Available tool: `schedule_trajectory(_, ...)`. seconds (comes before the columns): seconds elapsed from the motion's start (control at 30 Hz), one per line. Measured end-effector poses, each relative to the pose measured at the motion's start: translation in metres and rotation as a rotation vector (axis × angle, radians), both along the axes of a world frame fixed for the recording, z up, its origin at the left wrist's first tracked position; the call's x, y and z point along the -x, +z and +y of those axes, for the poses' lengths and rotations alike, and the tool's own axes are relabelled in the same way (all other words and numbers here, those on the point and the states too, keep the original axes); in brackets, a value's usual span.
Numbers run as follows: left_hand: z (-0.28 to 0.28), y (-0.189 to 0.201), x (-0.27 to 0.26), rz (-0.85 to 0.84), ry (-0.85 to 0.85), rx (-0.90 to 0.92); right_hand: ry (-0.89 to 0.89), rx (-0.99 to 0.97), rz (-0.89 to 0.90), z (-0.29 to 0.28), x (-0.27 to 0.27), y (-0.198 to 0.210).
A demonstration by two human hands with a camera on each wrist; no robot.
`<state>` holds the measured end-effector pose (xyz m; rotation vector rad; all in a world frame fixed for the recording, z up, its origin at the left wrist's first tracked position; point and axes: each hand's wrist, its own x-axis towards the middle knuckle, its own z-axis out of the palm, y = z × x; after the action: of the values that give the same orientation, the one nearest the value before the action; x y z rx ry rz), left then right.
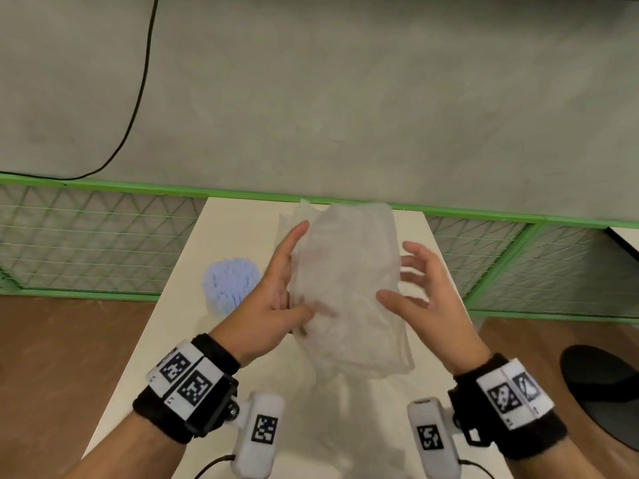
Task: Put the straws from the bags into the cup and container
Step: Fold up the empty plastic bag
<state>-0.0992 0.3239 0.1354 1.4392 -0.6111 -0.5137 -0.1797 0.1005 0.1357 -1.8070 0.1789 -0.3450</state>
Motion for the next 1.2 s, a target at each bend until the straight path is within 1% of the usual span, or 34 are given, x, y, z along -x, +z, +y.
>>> schedule_trajectory(0.07,0.001,0.002,-0.002,0.035,-0.049,0.041,0.164,-0.288,0.178,-0.008,-0.008,-0.003)
schedule_trajectory(0.1,0.002,0.001,-0.004,0.07,-0.057,0.053,0.201,-0.402,0.217,-0.01,-0.01,-0.003)
schedule_trajectory(0.13,0.005,0.0,-0.007,0.113,-0.053,0.061,0.227,-0.462,0.235,-0.012,-0.011,-0.003)
schedule_trajectory(0.23,0.01,-0.004,-0.014,0.225,-0.056,0.044,0.304,-0.492,0.23,-0.014,-0.013,-0.003)
schedule_trajectory(0.3,0.011,-0.006,-0.014,0.271,-0.077,-0.003,0.299,-0.507,0.213,-0.011,-0.014,-0.002)
schedule_trajectory(0.4,0.01,-0.004,-0.012,0.377,-0.091,-0.064,0.247,-0.487,0.138,-0.007,-0.016,0.0)
schedule_trajectory(0.47,0.011,-0.001,-0.011,0.404,-0.136,-0.084,0.234,-0.493,0.059,-0.008,-0.016,0.002)
schedule_trajectory(0.53,0.011,0.001,-0.009,0.425,-0.14,-0.047,0.267,-0.517,-0.013,-0.008,-0.013,0.004)
schedule_trajectory(0.63,0.005,0.006,-0.005,0.47,-0.057,0.087,0.304,-0.52,-0.092,-0.007,-0.015,0.004)
schedule_trajectory(0.7,0.001,0.008,-0.003,0.521,-0.016,0.153,0.298,-0.427,-0.162,-0.007,-0.018,0.007)
schedule_trajectory(0.77,0.001,0.009,0.0,0.612,-0.077,0.224,0.305,-0.248,-0.257,-0.008,-0.018,0.012)
schedule_trajectory(0.83,-0.001,0.014,0.003,0.662,-0.137,0.249,0.336,-0.09,-0.303,-0.006,-0.017,0.015)
schedule_trajectory(0.87,-0.002,0.016,0.004,0.636,-0.147,0.22,0.346,-0.017,-0.316,-0.006,-0.018,0.015)
schedule_trajectory(0.93,-0.005,0.016,0.005,0.504,-0.15,0.149,0.352,0.078,-0.329,-0.009,-0.02,0.014)
schedule_trajectory(0.97,-0.004,0.014,0.004,0.436,-0.157,0.117,0.342,0.087,-0.33,-0.011,-0.02,0.015)
schedule_trajectory(1.03,0.0,0.009,0.0,0.365,-0.166,0.105,0.304,0.057,-0.316,-0.02,-0.019,0.017)
schedule_trajectory(1.1,0.005,0.006,-0.003,0.341,-0.139,0.131,0.278,-0.044,-0.272,-0.029,-0.016,0.02)
schedule_trajectory(1.13,0.007,0.006,-0.004,0.319,-0.113,0.147,0.267,-0.153,-0.226,-0.034,-0.015,0.023)
schedule_trajectory(1.2,0.008,0.006,-0.005,0.242,-0.04,0.168,0.265,-0.483,-0.052,-0.041,-0.014,0.028)
